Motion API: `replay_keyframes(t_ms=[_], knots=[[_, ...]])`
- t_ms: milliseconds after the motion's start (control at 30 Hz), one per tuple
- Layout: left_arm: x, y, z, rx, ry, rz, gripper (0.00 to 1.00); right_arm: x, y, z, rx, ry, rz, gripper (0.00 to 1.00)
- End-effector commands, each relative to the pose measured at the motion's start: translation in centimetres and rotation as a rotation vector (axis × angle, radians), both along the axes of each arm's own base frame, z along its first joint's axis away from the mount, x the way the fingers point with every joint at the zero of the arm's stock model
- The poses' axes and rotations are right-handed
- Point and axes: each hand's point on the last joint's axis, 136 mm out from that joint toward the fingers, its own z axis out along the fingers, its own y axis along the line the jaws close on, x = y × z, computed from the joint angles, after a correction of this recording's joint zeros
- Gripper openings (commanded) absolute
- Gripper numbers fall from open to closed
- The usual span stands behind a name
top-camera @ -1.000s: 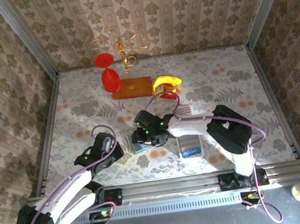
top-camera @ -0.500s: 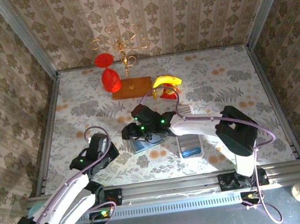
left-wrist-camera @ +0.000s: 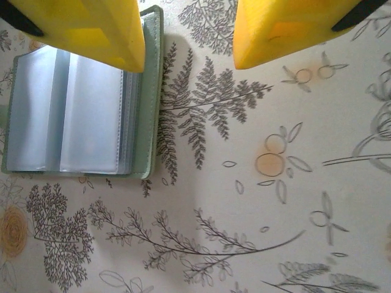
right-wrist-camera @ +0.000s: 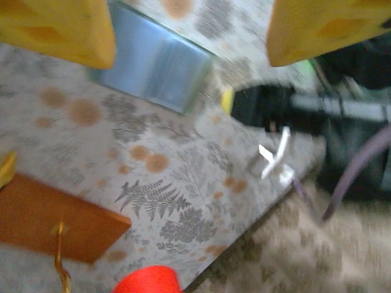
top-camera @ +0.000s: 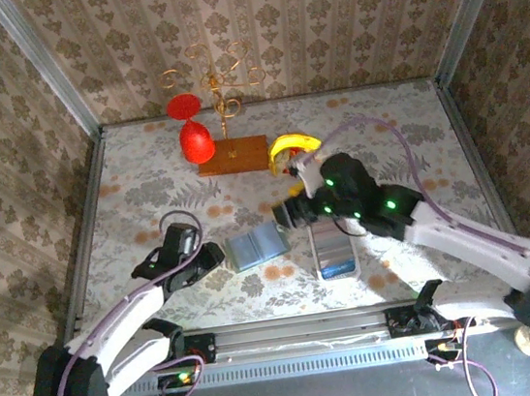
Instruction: Put the credit cards into the card holder
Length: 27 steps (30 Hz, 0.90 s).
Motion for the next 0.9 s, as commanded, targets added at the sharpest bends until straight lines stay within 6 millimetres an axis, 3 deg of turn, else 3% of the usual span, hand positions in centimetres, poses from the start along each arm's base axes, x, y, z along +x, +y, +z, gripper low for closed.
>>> replay_keyframes(t_ms=[0,67,133,233,367,500,867], knots=[[1.5,-1.9,1.2,-0.059,-0.033,-0.057,0.45,-4.0,-3.7,-2.8,-0.404,-0.382,0.346,0.85],[1.9,-2.4,0.7,-0.081,-0.025,-0.068,0.46,-6.4,-5.9,-4.6,-0.542,-0.43,0.482,0.94],[2.3,-2.9,0.4,-0.097,-0.019,-0.084,0.46,-7.6,-7.8,-6.3,-0.652,-0.436,0.559,0.96],[2.7,-3.5,0.0,-0.105,-0.005,-0.106,0.46,-8.0,-9.7,-8.8,-0.779,-0.412,0.607,0.96],[3.1,-4.2,-0.3,-0.119,0.0,-0.136,0.46,-8.7,-9.9,-11.9,-0.831,-0.358,0.667,0.94],[3.4,-4.6,-0.7,-0.123,0.005,-0.149,0.45,-7.9,-9.7,-14.7,-0.906,-0.341,0.656,0.93],[5.3,-5.6,-0.5,-0.136,-0.024,-0.154,0.4,-5.9,-9.2,-17.8,-1.011,-0.377,0.659,0.87]])
